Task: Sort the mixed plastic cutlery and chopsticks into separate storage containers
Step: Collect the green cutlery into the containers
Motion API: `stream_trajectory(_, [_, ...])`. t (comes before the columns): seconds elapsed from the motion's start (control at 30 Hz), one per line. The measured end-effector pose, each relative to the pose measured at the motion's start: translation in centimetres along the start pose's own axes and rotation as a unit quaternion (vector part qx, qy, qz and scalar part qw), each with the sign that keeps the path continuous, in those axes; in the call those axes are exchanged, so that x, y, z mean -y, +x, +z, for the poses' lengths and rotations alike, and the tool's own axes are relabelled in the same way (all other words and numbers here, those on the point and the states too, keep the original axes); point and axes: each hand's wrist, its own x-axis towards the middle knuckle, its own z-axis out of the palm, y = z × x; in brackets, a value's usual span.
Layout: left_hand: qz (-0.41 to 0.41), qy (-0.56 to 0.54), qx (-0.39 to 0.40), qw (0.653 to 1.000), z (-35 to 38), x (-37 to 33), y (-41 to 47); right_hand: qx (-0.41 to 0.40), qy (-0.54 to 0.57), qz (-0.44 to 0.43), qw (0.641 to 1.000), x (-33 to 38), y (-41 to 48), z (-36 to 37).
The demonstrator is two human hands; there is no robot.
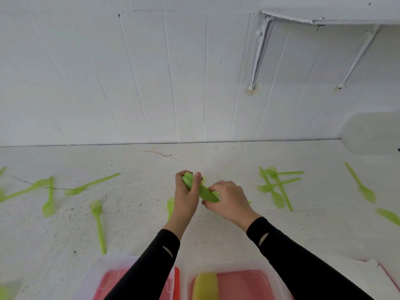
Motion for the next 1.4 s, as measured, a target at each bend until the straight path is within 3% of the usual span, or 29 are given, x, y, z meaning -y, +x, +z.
stream_trajectory(0.3, [-0.037,0.067,0.069,0.995,-1.7,-1.9,-0.3,0.046,0.041,0.040,0.997,0.4,-0.5,-0.5])
stream_trajectory(0.53, [-0.017,0.089,0.056,0.994,-12.0,-4.1,-2.1,0.039,0.148,0.025,0.988,4.1,-1.6,-1.3])
stream_trajectory(0.6, [-0.008,0.117,0.022,0.993,-15.3,-4.0,-4.0,0.051,0.172,0.001,0.984,6.4,-2.5,-1.1])
stream_trajectory(0.73, [0.003,0.138,-0.141,0.980,-20.1,-3.1,-7.8,0.089,0.214,-0.064,0.971,11.3,-4.8,-0.3])
stream_trajectory(0.8, [-0.016,0.147,-0.162,0.976,-21.9,-2.6,-9.9,0.122,0.226,-0.092,0.962,13.5,-6.3,0.7])
stream_trajectory(0.87, [-0.039,0.167,-0.134,0.976,-23.0,-1.9,-12.0,0.155,0.227,-0.113,0.955,14.9,-8.0,2.0])
stream_trajectory(0.97, [-0.061,0.187,-0.096,0.976,-23.4,-0.8,-14.2,0.211,0.171,-0.128,0.954,15.5,-10.1,4.0])
stream_trajectory(1.13, [-0.053,0.126,-0.126,0.983,-22.2,-0.1,-15.0,0.275,-0.016,-0.106,0.955,14.3,-12.3,6.2])
stream_trajectory(1.23, [-0.053,0.105,-0.124,0.985,-21.5,0.2,-14.9,0.251,-0.149,-0.118,0.949,14.1,-13.4,7.1])
stream_trajectory(1.4, [-0.060,0.089,-0.111,0.988,-21.8,0.5,-14.6,0.222,-0.201,-0.136,0.944,14.5,-13.7,7.8])
